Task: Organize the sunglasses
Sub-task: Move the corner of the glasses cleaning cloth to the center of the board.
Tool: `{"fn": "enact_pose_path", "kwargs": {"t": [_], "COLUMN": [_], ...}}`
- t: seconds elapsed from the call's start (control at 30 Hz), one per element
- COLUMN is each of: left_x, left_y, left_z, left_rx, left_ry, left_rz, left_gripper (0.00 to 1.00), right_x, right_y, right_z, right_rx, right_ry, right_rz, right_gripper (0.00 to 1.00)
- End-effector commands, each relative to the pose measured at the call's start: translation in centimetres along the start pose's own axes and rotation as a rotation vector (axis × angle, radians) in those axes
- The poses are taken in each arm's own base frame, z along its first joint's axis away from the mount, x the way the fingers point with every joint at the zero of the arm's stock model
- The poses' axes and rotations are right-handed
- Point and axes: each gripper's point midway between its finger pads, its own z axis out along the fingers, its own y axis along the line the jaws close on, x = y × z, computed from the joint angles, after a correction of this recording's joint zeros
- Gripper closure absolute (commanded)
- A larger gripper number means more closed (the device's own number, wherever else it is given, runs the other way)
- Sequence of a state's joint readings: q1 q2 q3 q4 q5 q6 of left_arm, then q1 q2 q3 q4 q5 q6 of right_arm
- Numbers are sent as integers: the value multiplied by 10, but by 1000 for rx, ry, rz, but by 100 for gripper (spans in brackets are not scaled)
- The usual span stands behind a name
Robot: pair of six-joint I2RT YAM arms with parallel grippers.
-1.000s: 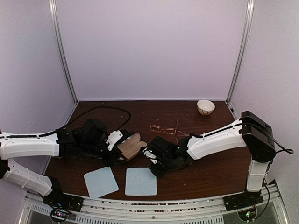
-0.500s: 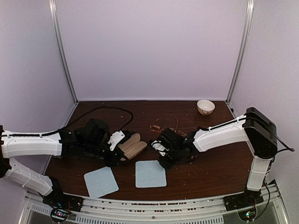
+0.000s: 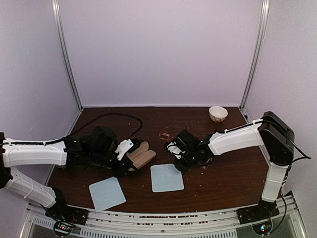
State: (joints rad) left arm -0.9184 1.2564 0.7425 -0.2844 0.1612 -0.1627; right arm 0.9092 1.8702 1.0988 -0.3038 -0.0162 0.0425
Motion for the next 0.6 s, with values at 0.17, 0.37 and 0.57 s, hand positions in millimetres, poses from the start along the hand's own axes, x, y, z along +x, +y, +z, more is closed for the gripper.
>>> {"fn": "enact_pose_path", "kwargs": {"t": [0.17,0.37,0.57], "left_x": [-11,-12,-11], "left_y": [-6,-12,-25], "left_z": [-2,-4,-3], "left_rx": [26,37,54], "left_ry": [-56,-59,-52], "left_rz": [36,69,114], "left_gripper": [55,54,54], "right_x": [14,3,-4], "right_y": [-11,-16,-20], "right_z": [-6,-28,-56], "right_rx": [46,63,71], "right_ry": [67,28,-37], "right_rz": [18,38,70], "right_gripper": [57,47,38]}}
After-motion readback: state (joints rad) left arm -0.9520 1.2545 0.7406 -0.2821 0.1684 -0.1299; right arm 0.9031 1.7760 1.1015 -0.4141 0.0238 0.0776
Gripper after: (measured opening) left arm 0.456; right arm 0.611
